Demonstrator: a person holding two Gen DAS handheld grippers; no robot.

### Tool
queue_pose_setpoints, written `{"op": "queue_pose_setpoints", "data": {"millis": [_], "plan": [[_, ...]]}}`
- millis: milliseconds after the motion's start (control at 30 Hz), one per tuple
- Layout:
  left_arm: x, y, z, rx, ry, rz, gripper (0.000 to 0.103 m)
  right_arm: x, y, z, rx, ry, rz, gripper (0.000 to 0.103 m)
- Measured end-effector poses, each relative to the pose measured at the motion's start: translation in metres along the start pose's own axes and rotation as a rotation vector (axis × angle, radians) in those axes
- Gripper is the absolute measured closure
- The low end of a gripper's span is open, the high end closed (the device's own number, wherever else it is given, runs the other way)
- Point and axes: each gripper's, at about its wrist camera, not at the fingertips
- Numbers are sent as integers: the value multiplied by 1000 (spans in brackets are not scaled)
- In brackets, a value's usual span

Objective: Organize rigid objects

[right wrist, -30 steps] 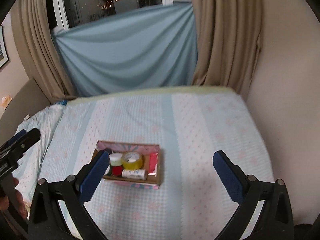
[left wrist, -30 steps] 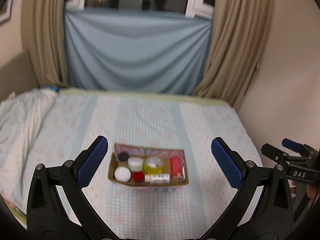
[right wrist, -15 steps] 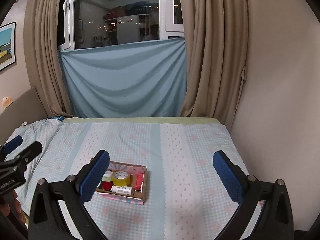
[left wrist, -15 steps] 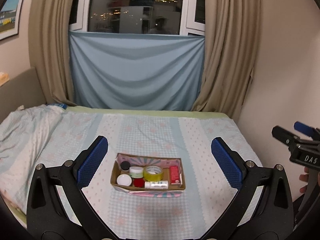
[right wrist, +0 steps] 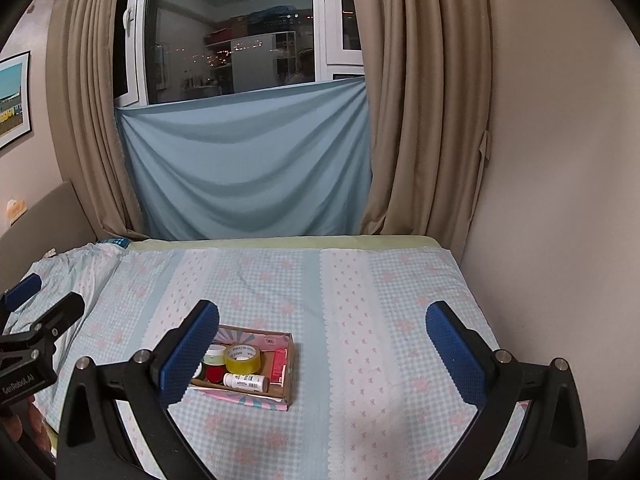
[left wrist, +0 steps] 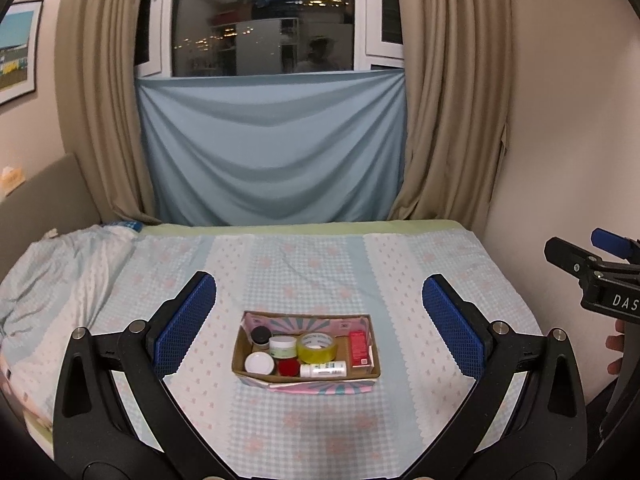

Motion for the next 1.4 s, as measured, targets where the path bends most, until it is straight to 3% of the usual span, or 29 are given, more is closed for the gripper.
{"op": "queue_pose_setpoints", "data": {"millis": [1400], "plan": [[5,6,-2,-26,22,-25,0,2,0,-4,-15,-12,4,0]]}}
Point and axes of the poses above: each gripper's, at about its wrist camera, not at the fingertips, and x roughly against the way its jaws point, z to its left, y to its top, and after that the axes turned 14 degrees about x, right-handed
